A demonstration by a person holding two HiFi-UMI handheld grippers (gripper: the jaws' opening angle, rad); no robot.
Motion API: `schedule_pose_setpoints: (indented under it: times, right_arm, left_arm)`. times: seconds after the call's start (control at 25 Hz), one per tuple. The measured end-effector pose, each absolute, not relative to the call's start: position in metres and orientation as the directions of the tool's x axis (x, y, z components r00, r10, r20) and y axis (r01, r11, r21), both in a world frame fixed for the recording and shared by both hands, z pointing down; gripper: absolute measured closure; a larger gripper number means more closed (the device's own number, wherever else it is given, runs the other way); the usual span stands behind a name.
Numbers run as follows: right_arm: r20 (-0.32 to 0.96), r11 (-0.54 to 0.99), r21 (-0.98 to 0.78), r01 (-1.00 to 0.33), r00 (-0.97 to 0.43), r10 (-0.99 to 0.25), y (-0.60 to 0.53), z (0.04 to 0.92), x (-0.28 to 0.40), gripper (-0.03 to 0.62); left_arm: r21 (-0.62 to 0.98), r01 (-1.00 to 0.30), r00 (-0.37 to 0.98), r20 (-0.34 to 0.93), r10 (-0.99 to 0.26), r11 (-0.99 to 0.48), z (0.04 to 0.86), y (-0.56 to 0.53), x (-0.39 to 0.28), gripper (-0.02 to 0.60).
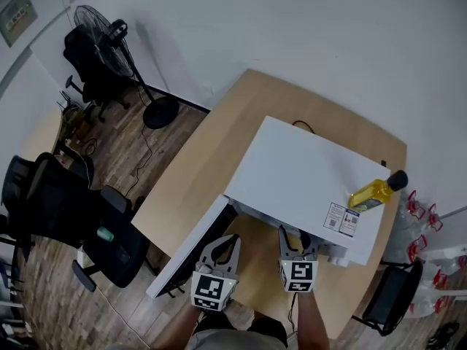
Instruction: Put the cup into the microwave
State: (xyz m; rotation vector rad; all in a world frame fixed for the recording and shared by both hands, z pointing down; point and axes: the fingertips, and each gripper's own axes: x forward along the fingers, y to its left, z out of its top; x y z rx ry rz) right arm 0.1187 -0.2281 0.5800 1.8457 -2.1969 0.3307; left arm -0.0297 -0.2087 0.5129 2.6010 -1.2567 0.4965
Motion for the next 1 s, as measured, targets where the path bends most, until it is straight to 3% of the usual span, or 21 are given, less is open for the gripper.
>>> schedule_pose_setpoints:
  times: [1.0]
  right_arm:
    - [0.184, -0.197, -0.007, -0.98, 0.193, -0.964, -0.07, 0.481, 0.147, 0.533]
  left_arm:
    - [-0.014, -0.522, 0.823, 0.257, -0.508, -0.853, 0.444, -0.124, 0.004, 0.556]
